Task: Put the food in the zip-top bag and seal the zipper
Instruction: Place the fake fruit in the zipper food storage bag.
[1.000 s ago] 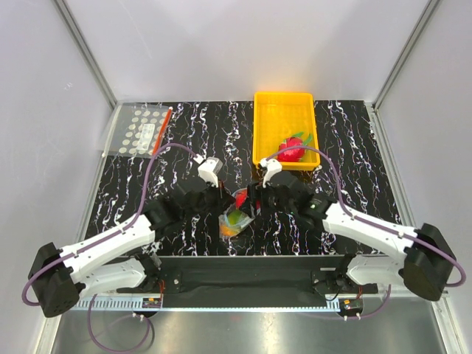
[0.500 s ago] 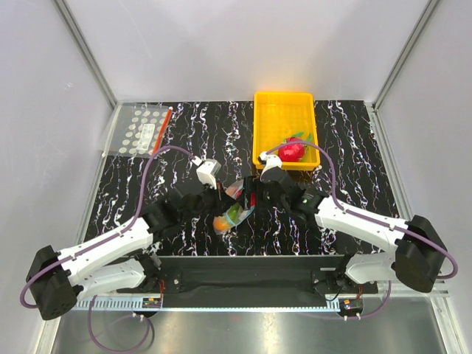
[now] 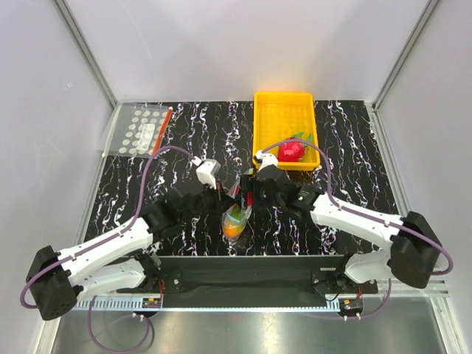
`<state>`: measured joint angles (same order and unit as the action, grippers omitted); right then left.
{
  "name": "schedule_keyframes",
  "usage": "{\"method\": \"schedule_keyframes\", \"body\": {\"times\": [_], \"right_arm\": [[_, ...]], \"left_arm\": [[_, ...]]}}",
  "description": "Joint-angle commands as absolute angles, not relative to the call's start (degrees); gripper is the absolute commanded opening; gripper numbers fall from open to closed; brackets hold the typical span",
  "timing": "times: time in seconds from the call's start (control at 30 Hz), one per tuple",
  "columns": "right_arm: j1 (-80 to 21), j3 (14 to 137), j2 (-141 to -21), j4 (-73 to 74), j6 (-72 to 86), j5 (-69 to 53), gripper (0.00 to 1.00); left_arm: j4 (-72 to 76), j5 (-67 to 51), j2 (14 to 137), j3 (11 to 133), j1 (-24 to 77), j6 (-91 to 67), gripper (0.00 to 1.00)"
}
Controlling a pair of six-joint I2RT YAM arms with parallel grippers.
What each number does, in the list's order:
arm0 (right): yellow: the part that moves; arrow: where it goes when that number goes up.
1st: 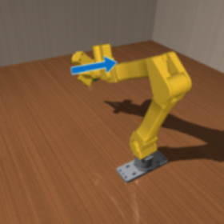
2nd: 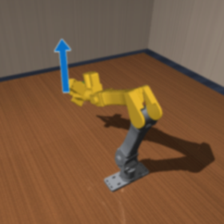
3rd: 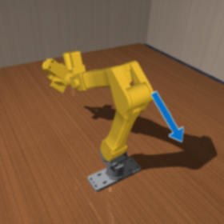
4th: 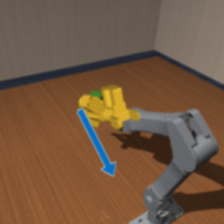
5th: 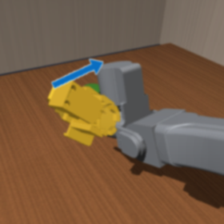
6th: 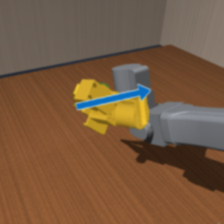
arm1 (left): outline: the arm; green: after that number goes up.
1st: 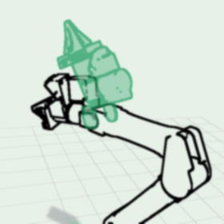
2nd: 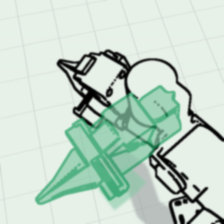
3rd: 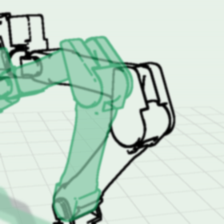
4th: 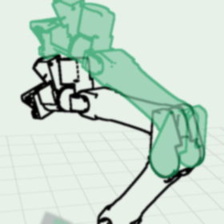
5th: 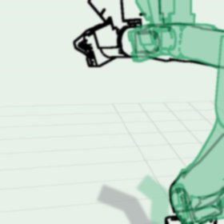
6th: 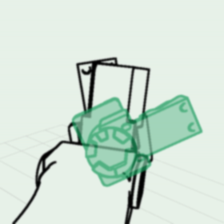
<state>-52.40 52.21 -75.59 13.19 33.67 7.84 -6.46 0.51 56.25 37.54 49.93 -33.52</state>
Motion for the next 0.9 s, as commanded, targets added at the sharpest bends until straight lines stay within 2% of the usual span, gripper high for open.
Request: {"method": "schedule_keyframes", "body": {"times": [0.0,0.07,0.13,0.17,0.2,0.27,0.73,0.8,0.87], "right_arm": [[-53.1,53.6,-78.7,6.0,34.4,5.4,0.79],[-53.1,53.9,-79.7,4.0,34.5,4.1,0.76],[-53.1,54.4,-80.4,4.2,34.5,3.5,0.78],[-53.1,54.9,-81.0,4.5,34.3,3.4,0.83],[-53.3,55.0,-81.1,4.6,34.3,3.4,0.97],[-53.3,54.9,-80.8,4.9,34.2,3.4,1.0],[-53.8,58.6,-76.0,12.4,33.7,4.7,1.0],[-53.8,58.9,-74.9,14.7,33.7,5.1,0.94],[-53.8,58.6,-73.0,15.6,34.3,6.2,0.79]], "left_arm": [[-2.5,-2.3,54.8,37.7,49.4,-34.4,0.0],[-1.4,-3.6,54.3,35.8,47.9,-35.4,0.0],[-0.6,-4.6,53.8,34.1,46.8,-36.2,0.0],[-0.6,-4.6,53.2,33.8,46.6,-36.2,0.0],[-1.1,-4.1,52.8,33.7,46.5,-36.1,0.0],[-1.8,-3.5,51.7,33.3,46.3,-35.7,0.0],[-4.2,-2.4,50.2,33.1,45.6,-34.4,0.0],[-4.7,-2.2,50.2,33.1,45.4,-33.9,0.0],[-5.1,-2.0,50.0,33.3,45.2,-33.7,0.0]]}}
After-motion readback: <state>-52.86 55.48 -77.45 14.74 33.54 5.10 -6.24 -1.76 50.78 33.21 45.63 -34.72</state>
